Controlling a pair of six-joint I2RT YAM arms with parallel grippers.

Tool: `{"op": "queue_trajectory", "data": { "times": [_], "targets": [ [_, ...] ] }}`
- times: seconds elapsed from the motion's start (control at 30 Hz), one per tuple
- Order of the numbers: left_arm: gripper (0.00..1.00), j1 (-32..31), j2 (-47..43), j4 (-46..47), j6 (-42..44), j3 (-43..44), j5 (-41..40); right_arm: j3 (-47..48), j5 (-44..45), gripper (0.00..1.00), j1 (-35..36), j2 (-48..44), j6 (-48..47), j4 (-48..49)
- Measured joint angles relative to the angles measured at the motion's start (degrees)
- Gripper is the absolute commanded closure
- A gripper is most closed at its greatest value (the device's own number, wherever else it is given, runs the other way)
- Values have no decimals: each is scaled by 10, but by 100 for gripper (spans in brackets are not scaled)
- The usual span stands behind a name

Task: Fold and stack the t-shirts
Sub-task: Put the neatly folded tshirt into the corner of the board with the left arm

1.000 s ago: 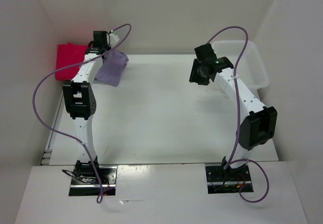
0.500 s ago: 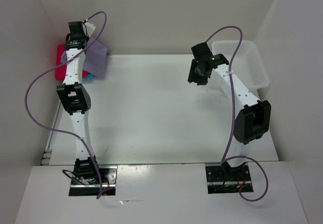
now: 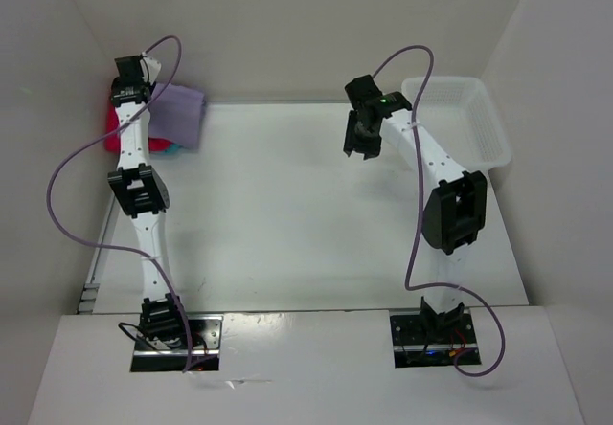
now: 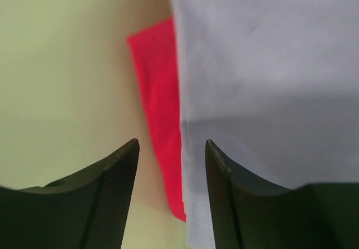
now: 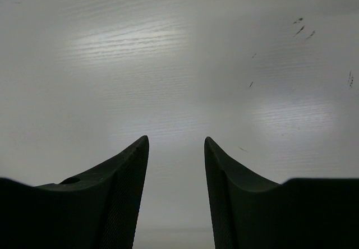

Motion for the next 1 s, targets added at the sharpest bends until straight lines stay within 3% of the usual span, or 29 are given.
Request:
{"op": "queue_trajectory", "data": {
  "times": [0.27, 0.4, 0.5, 0.77, 0.9, 1.0],
  "targets": [
    [41, 39, 10, 24, 0, 2, -80, 17, 4, 49, 35, 19, -3, -20],
    [41, 47, 10, 7, -8, 17, -56, 17, 6, 49, 37, 19, -3, -21],
    [38, 43, 6, -41, -33, 47, -16, 16, 14, 43, 37, 18, -3, -21],
    [33, 20, -135, -160, -100, 60, 220, -72, 37, 7, 37, -75, 5, -13],
    [30, -33, -252, -176, -114, 19, 351, -163, 40, 1, 37, -175, 16, 0],
    [30, -89, -336, -179, -118, -64, 444, -226, 40, 1, 37, -252, 26, 4]
  ]
}}
